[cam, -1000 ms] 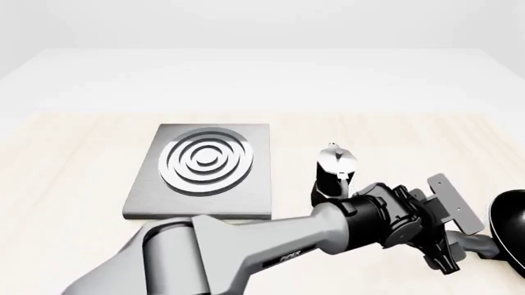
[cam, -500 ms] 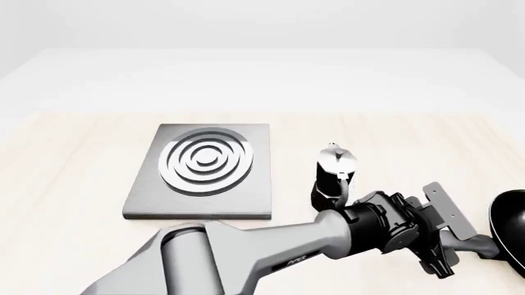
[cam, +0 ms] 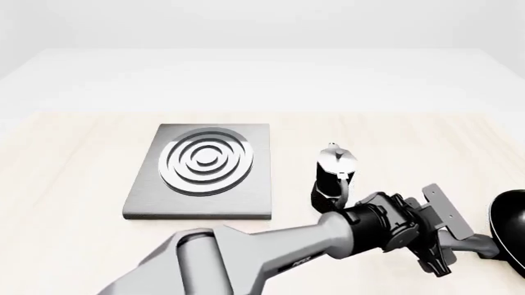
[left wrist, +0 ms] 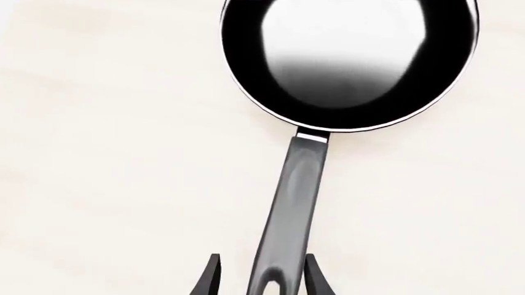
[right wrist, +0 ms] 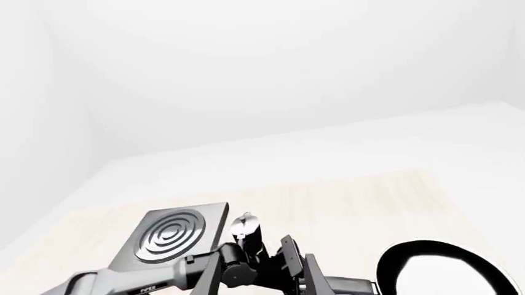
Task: Put the frying pan on the stove.
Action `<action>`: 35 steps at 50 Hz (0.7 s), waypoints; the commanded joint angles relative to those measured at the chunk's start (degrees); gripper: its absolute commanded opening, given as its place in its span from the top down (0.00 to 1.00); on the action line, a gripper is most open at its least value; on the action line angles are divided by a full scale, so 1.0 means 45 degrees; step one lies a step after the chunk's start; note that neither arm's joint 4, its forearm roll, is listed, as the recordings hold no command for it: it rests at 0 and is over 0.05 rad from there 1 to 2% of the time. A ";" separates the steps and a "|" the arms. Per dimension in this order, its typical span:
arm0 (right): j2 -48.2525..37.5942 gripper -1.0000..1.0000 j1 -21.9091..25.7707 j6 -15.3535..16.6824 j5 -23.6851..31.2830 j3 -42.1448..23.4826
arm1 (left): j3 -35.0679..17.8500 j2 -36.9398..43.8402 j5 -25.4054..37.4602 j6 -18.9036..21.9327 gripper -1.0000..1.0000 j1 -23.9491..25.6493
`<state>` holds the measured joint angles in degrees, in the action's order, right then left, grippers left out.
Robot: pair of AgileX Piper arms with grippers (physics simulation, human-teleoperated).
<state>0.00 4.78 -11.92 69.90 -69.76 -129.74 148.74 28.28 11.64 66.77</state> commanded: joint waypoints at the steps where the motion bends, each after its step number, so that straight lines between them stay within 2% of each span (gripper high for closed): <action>1: 0.0000 0.00 -0.0011 -0.0018 0.0000 -0.0001 | -0.0457 0.0353 0.0213 0.0027 0.00 0.0017; 2: 0.0000 0.00 -0.0010 -0.0014 0.0000 -0.0002 | -0.0453 0.0360 0.0217 0.0032 0.00 0.0032; 3: 0.0000 0.00 -0.0011 -0.0019 0.0000 -0.0005 | -0.0503 0.0387 0.0239 0.0044 1.00 0.0021; 10: 0.0000 0.00 -0.0012 -0.0003 0.0000 -0.0003 | -0.0680 0.0291 0.0341 0.0257 1.00 -0.0051; 16: 0.0000 0.00 -0.0009 0.0036 0.0000 -0.0009 | 0.0233 -0.0390 -0.0061 0.0270 1.00 0.0108; 35: 0.0000 0.00 -0.0015 0.0190 0.0000 -0.0009 | 0.1183 -0.1952 -0.0413 0.0403 1.00 -0.0026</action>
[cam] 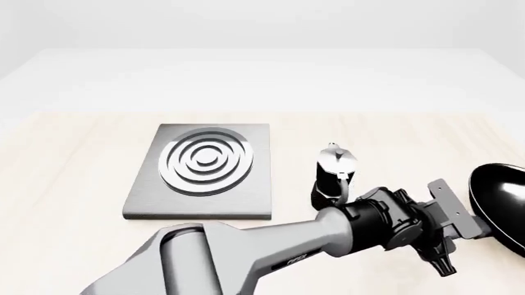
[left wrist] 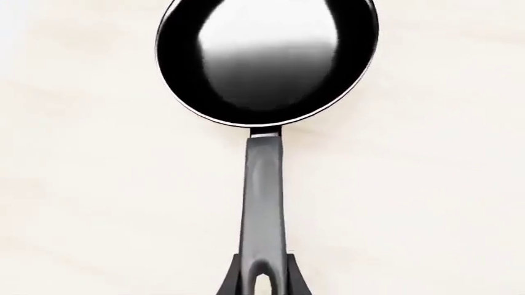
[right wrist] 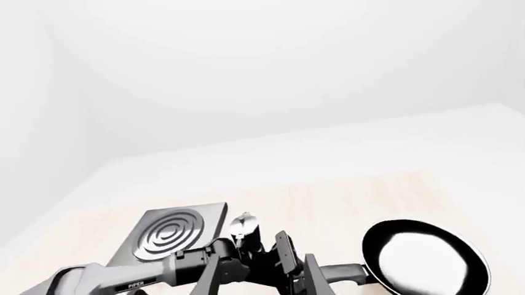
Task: Put the frying pan on the stove.
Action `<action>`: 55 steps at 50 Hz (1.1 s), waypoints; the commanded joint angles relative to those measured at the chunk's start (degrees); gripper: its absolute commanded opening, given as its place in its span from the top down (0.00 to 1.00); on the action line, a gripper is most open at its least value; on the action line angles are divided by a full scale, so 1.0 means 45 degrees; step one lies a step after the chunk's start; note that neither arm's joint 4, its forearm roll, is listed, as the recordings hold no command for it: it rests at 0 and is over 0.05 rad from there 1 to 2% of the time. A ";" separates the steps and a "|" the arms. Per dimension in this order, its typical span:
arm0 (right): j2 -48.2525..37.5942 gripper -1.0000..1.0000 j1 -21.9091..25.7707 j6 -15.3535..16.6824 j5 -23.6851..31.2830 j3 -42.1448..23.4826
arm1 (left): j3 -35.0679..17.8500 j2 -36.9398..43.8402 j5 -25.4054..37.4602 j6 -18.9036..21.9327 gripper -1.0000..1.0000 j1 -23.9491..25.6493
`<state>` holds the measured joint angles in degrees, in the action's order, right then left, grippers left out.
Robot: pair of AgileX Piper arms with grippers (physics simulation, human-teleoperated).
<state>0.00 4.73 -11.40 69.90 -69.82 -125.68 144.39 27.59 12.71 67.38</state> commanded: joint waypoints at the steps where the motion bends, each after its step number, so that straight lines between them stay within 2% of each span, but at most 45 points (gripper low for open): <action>1: 0.0000 0.00 0.0000 0.0080 0.0000 0.0005 | 0.0405 -0.1106 -0.0330 0.0163 1.00 -0.0151; 17: 0.0000 0.00 0.0015 0.0207 0.0000 0.0020 | 0.0962 -0.2136 -0.0551 0.0178 1.00 -0.0443; 24: 0.0000 0.00 0.0017 0.0311 0.0000 -0.0006 | 0.1860 -0.3001 -0.0939 0.0115 1.00 -0.0409; 45: 0.0000 0.00 0.0055 0.0578 0.0000 -0.0075 | 0.3438 -0.4960 -0.1328 0.0034 1.00 -0.0689; 55: 0.0000 0.00 0.0010 0.0606 0.0000 -0.0082 | 0.3781 -0.6073 -0.1481 -0.0575 1.00 -0.1058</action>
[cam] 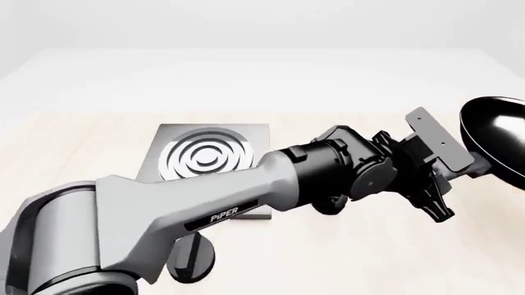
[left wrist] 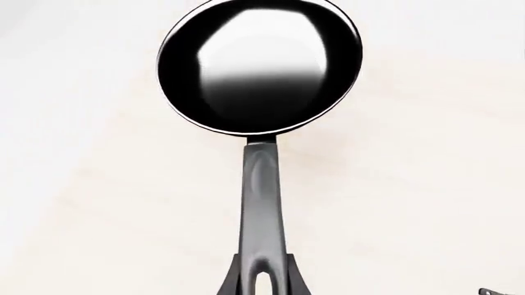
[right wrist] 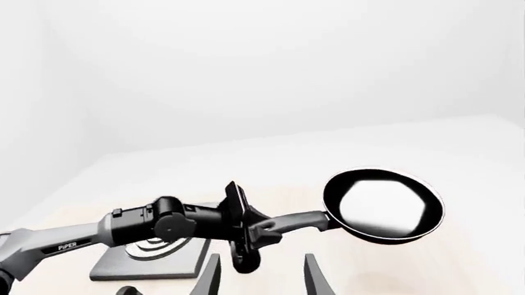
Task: Put the frying pan on the stove.
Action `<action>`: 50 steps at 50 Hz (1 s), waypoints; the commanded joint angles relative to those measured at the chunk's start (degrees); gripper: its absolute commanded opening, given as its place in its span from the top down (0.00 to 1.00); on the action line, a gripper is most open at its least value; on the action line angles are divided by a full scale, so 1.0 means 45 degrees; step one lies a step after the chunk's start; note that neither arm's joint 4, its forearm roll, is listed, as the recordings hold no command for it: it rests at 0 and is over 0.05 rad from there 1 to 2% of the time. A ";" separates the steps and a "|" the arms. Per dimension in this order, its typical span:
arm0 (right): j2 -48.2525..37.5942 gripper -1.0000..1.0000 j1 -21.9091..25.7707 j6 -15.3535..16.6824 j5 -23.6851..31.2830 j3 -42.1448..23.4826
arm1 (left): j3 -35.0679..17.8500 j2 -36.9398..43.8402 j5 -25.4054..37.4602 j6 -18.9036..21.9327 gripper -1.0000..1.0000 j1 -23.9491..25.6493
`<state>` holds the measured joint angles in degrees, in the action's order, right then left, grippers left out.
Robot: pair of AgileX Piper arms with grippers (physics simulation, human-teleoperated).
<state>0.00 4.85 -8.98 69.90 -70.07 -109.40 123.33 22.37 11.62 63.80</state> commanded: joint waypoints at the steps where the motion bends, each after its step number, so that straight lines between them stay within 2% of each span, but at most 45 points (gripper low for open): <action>1: 0.0000 0.00 -0.0017 0.0096 0.0000 -0.0018 | 0.0179 -0.1460 -0.0294 -0.0311 1.00 -0.0273; 19: 0.0000 0.00 -0.0004 0.0234 0.0000 -0.0092 | 0.1065 -0.3027 -0.0368 -0.0538 1.00 -0.0992; 50: 0.0000 0.00 0.0065 0.0643 0.0000 -0.0150 | 0.4198 -0.6350 -0.0594 -0.0273 1.00 -0.2668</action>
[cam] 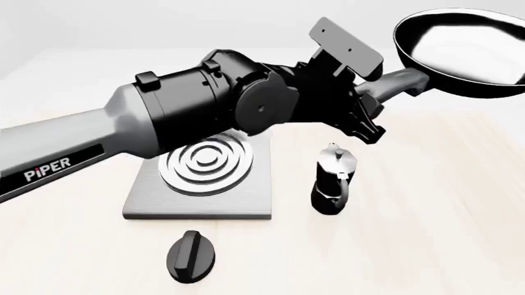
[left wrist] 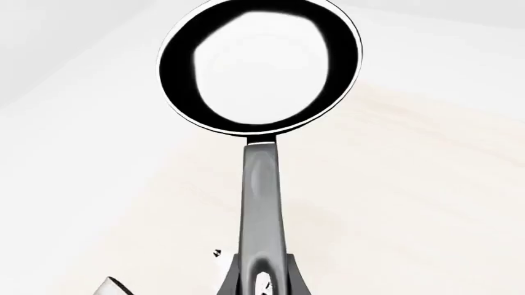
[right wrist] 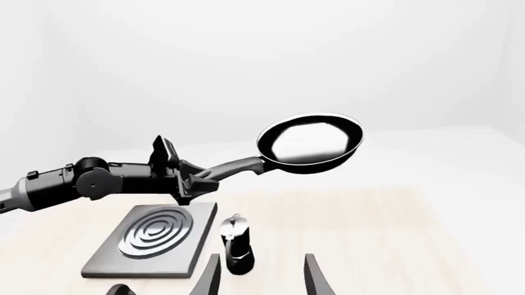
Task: Put the frying pan on the stove.
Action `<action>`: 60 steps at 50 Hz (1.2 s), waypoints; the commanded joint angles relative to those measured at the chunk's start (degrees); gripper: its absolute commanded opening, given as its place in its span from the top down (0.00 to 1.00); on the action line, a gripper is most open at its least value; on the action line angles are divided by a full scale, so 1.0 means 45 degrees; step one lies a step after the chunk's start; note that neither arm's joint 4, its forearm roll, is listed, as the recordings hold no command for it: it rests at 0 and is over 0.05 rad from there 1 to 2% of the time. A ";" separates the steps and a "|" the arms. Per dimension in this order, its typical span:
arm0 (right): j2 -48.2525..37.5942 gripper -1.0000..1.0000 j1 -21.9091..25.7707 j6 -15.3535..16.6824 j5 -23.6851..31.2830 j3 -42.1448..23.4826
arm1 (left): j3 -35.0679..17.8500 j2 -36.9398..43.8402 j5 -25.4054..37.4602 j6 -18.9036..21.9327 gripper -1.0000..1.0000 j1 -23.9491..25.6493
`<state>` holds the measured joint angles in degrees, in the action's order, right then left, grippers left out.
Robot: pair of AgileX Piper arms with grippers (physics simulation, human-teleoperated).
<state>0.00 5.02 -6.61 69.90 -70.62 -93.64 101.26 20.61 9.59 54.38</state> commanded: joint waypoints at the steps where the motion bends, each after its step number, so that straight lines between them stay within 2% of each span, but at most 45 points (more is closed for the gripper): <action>1: 0.0000 0.00 0.0033 0.0123 0.0000 -0.0027 | 0.0817 -0.1577 -0.0241 0.0151 1.00 -0.0651; 14: 0.0000 0.00 0.0063 0.0166 0.0000 -0.0066 | 0.2588 -0.2877 -0.0632 0.0208 1.00 -0.1346; 32: 0.0000 0.00 0.0086 0.0207 0.0000 -0.0035 | 0.3848 -0.4208 -0.0717 0.0070 1.00 -0.2213; 60: 0.0000 0.00 0.0094 0.0215 0.0000 -0.0049 | 0.7020 -0.7239 -0.0800 -0.0067 1.00 -0.3698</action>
<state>0.00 5.43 -5.65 69.90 -70.85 -64.91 74.27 17.50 9.22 39.70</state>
